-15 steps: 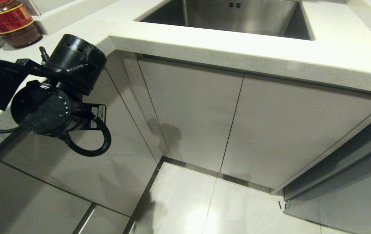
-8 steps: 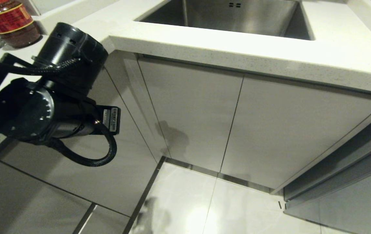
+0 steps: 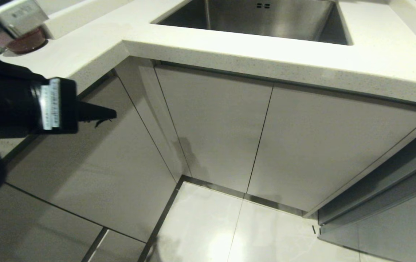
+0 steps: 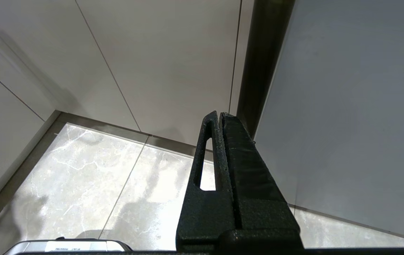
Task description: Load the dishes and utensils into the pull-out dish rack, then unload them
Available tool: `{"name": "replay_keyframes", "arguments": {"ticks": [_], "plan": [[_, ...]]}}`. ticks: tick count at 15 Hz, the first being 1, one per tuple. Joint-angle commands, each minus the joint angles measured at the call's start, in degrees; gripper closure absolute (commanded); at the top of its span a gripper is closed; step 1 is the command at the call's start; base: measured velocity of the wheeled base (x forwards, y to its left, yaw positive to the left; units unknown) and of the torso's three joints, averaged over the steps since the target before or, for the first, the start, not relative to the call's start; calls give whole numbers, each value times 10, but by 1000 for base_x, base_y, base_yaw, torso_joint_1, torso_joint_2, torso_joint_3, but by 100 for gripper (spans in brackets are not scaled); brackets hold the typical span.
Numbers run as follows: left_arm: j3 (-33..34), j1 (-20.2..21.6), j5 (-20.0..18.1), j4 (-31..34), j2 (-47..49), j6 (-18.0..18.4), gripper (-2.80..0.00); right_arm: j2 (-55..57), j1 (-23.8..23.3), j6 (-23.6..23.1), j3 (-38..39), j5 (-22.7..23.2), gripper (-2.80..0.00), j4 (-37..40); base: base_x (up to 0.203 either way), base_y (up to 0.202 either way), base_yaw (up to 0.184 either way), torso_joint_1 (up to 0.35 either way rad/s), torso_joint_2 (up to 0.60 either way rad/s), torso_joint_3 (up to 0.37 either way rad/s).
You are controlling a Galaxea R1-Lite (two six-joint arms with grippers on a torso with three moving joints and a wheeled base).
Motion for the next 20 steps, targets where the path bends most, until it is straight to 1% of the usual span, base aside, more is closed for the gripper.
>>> {"name": "replay_keyframes", "arguments": {"ticks": [1,2,3,5,6,8,9,11,12,14,15,16,17,18,20], "plan": [[21,38,-75,-31,-102,32,0,0,0,0,15,0,0,0,0,0,0,0,0,0],[38,64,-103,-54,-133,58,0,0,0,0,15,0,0,0,0,0,0,0,0,0],[64,108,-131,-80,-167,91,0,0,0,0,15,0,0,0,0,0,0,0,0,0],[134,213,-191,-147,-247,172,0,0,0,0,15,0,0,0,0,0,0,0,0,0],[167,261,-216,-180,-287,204,0,0,0,0,15,0,0,0,0,0,0,0,0,0],[204,331,-253,-215,-350,237,0,0,0,0,15,0,0,0,0,0,0,0,0,0],[217,355,-270,-220,-382,242,0,0,0,0,15,0,0,0,0,0,0,0,0,0],[267,402,-285,-224,-447,247,0,0,0,0,15,0,0,0,0,0,0,0,0,0],[306,420,-286,-224,-481,248,0,0,0,0,15,0,0,0,0,0,0,0,0,0],[376,431,-279,-222,-545,249,0,0,0,0,15,0,0,0,0,0,0,0,0,0],[401,424,-257,-216,-576,249,0,0,0,0,15,0,0,0,0,0,0,0,0,0],[428,406,-227,-209,-604,250,0,0,0,0,15,0,0,0,0,0,0,0,0,0],[461,393,-206,-205,-626,250,0,0,0,0,15,0,0,0,0,0,0,0,0,0],[494,389,-195,-202,-646,248,0,0,0,0,15,0,0,0,0,0,0,0,0,0],[555,387,-183,-208,-683,221,0,0,0,0,15,0,0,0,0,0,0,0,0,0]]}}
